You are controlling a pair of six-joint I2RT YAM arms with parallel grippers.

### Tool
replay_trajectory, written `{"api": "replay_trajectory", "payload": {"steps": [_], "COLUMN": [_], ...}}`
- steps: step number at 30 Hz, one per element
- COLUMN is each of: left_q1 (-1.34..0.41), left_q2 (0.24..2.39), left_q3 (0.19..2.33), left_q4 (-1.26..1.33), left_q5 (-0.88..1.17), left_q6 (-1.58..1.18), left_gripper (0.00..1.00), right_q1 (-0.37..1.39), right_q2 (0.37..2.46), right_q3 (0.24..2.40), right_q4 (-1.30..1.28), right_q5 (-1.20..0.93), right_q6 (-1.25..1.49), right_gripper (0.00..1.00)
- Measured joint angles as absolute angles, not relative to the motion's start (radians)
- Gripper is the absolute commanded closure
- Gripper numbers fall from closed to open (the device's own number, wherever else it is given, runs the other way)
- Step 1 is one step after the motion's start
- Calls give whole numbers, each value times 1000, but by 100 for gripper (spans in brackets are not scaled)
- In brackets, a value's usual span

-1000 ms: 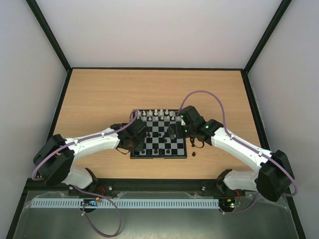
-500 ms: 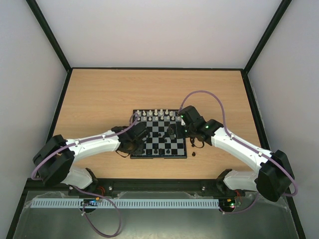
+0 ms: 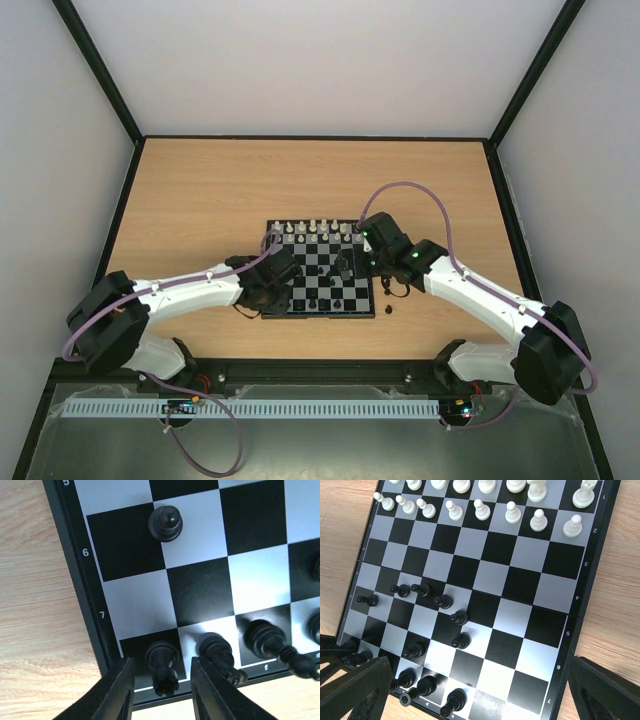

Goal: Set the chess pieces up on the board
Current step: Move the chess piece to the chessboard, then pick up the chess piece at the center of the board.

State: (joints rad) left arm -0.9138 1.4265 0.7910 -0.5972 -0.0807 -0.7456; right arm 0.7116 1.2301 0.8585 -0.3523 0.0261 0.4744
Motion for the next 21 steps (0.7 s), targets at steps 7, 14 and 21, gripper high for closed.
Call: {"api": "replay_trajectory", "payload": {"steps": [7,14,21], "left_q1": [-916,-916,-915], "left_q2": [1427,1393,1338], "left_q3": [798,826,889], "left_q4": [-643,-682,-681], "left_q5": [-113,-136,-155], "left_q6": [-753,-752,-720], "left_gripper": [61,56,45], "right_q1": [712,712,712], "right_q2": [1230,1230,1227], "right_q3": [853,853,856], "right_q4": [-352,-354,-414], "right_q5": [27,44,166], "right_q6": [474,475,526], "right_gripper": [2,1,1]}}
